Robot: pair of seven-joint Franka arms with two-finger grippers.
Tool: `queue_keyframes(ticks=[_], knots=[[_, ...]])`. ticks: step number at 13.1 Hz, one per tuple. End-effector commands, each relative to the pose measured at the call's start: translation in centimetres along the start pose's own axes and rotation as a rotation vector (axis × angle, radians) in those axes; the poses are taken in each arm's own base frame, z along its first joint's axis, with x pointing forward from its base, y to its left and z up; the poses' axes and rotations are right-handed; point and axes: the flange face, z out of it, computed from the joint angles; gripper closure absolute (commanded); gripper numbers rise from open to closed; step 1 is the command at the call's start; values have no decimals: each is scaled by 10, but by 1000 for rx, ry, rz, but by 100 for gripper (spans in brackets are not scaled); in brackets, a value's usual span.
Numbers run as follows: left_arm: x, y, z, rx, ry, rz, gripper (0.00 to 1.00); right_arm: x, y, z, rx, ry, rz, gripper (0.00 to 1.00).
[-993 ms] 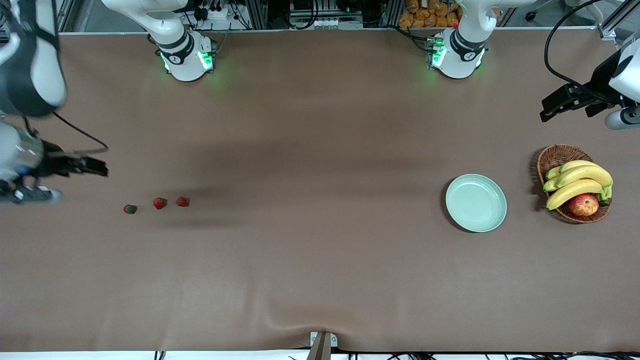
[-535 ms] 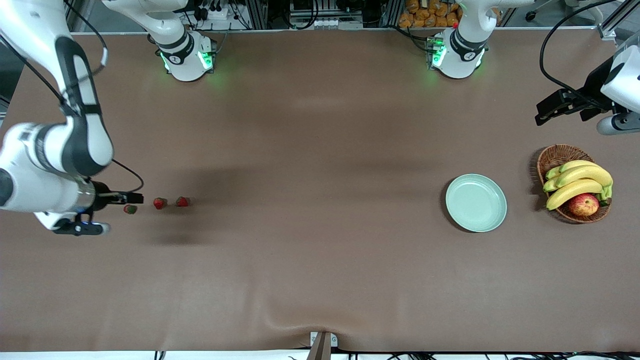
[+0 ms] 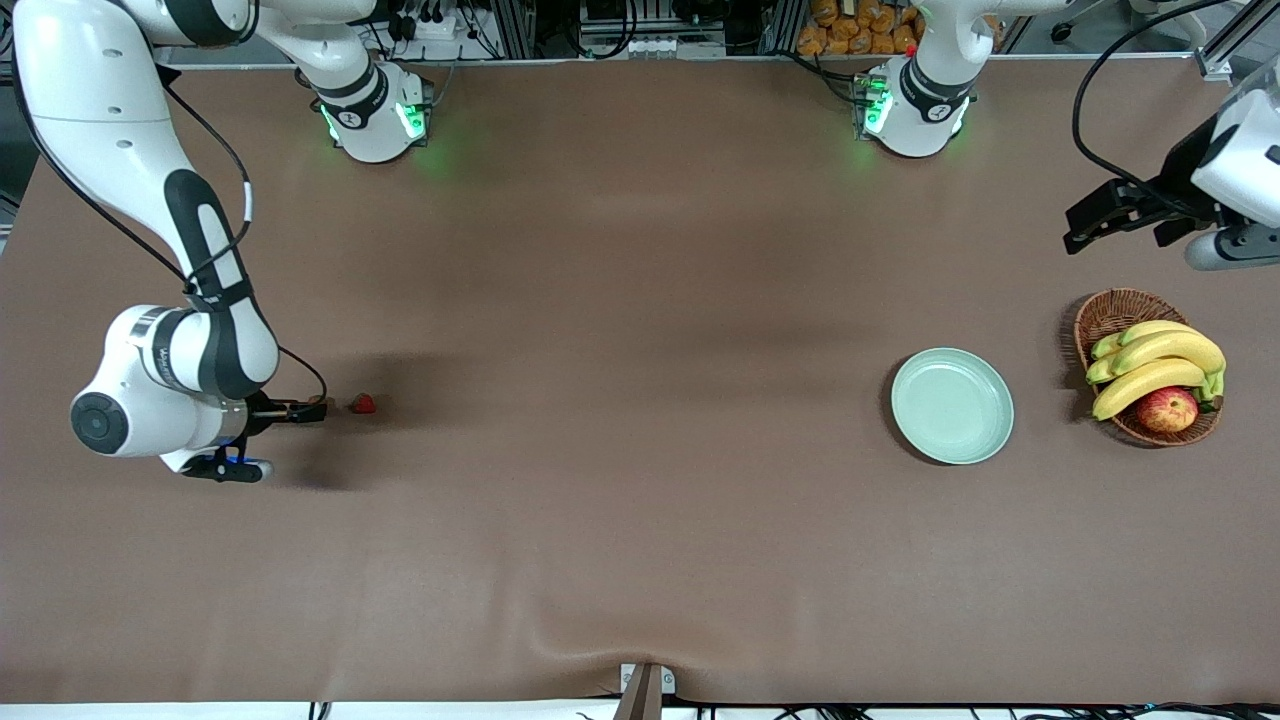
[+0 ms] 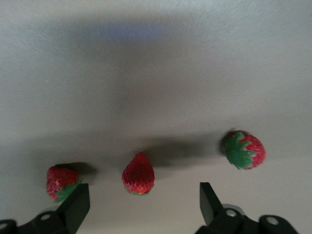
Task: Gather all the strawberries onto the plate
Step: 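Reach the right gripper down and grasp a red strawberry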
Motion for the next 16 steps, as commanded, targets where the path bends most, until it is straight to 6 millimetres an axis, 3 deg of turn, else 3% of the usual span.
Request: queue_keyframes(ticks=[1,8,11,12,13,14,16], knots=[[-1,5,-1,-28,6,5,0,-2,-4,5,30,-3,4,11],[-1,3,-1,-30,6,2,0,0,-14,28,20,-32,-14,54],[-1,2,-1,-30,7,1,0,1,-15,25,19,-23,-19,83],[-1,2,-1,-30,7,1,0,2,-17,14,21,-5,-26,90],[-1,3,-1,-30,6,1,0,5,-23,-11,25,33,-35,91],[-1,3,0,-30,4,0,0,7,-39,-46,33,86,-61,98],[-1,3,0,-30,4,0,0,2,-85,-95,51,131,-125,100]])
